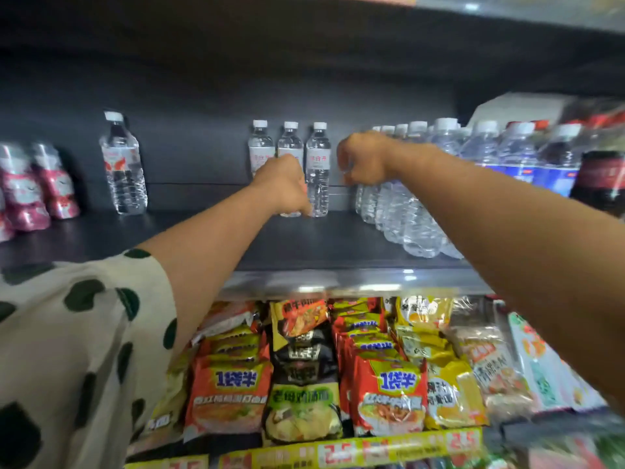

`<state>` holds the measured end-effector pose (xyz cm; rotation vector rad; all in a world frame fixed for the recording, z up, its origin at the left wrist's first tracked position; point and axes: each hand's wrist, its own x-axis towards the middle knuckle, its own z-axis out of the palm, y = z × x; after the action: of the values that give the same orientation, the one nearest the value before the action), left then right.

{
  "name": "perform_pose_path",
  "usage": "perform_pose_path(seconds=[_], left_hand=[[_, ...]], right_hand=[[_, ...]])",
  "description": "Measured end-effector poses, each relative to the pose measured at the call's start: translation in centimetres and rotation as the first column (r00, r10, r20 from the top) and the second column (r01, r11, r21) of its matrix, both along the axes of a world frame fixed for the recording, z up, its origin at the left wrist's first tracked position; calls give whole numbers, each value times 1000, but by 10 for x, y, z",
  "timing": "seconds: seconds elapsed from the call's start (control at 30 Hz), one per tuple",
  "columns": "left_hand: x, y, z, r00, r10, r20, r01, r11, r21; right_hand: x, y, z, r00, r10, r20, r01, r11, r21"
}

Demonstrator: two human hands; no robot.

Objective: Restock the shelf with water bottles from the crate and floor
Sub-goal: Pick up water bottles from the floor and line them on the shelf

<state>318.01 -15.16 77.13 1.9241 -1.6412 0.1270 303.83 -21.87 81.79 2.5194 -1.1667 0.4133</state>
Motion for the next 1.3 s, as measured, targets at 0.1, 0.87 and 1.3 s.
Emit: perform_pose_path(seconds=[0.1, 0.87, 1.3], left_hand=[[-22, 39, -20, 984, -111, 140, 91, 986, 139], [-173, 122, -401, 811, -579, 84, 321, 561, 763], [-250, 80, -804, 773, -632, -47, 340, 351, 872]], right_hand=[[-29, 56, -26, 995, -75, -70, 79, 995, 63], [-188, 185, -463, 936, -308, -168, 338, 660, 671], [-266, 165, -873, 882, -402, -247, 393, 336, 856]])
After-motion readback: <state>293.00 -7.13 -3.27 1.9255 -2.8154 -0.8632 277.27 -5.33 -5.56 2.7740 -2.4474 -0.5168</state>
